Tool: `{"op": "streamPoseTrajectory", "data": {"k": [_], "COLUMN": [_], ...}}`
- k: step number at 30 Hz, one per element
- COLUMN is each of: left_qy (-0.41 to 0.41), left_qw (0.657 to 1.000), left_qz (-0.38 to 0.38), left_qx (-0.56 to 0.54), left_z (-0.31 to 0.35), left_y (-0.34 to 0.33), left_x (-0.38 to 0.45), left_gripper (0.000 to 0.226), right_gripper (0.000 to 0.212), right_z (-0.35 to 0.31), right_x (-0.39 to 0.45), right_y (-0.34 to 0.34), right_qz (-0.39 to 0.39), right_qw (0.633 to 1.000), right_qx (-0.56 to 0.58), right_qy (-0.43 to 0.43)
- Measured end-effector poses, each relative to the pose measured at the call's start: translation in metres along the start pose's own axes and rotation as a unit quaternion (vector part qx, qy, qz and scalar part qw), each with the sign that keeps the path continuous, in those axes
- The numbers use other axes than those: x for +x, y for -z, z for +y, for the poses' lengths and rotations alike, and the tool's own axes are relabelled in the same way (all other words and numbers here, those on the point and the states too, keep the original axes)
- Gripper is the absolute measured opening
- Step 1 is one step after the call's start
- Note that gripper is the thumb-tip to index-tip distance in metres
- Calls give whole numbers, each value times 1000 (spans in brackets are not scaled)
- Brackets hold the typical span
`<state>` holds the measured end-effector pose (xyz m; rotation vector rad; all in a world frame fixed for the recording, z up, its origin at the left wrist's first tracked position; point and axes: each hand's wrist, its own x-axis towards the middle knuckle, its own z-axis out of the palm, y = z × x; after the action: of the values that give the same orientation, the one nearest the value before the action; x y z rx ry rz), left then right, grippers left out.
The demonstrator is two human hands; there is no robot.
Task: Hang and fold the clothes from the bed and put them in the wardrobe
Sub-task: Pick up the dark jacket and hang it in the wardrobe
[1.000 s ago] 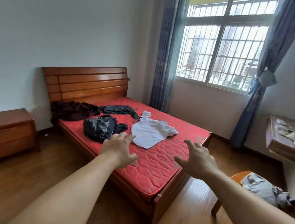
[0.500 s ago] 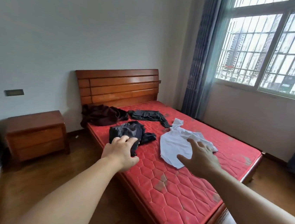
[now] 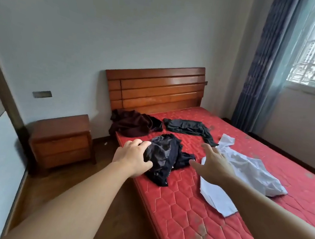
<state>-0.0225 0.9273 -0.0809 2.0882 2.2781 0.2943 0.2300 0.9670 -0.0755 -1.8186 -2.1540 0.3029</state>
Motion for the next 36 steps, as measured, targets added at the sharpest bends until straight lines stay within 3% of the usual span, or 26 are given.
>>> {"op": "streamPoseTrajectory", "data": {"k": [7,12,20,30,36], "left_qy": [25,6,-17,-92,-119], "left_qw": [999,997,996,992,974], "left_qz": [4,-36,-48,-90,-193], "left_qx": [-33,-62,-73,-3,23], "left_z": [-78,-137,-196,-197,-195], "left_y": [-28,-60,-57,-113,-205], "left_x": [131,238,393,590,693], "left_gripper": [71,71,70,70,70], "right_gripper": [77,79,81,81,79], "right_z": [-51,-84,-115,-70,-15], "right_x": [144,240,373,549,622], "right_y": [-46,-93,-111,-195,-288], "right_qz": [-4,-32,-34,-29,-95], "right_qw": [1000,999,995,988,953], "right_qx": [-10,-26,-53,-19,48], "right_qy": [14,-29,-73,-153,-282]}}
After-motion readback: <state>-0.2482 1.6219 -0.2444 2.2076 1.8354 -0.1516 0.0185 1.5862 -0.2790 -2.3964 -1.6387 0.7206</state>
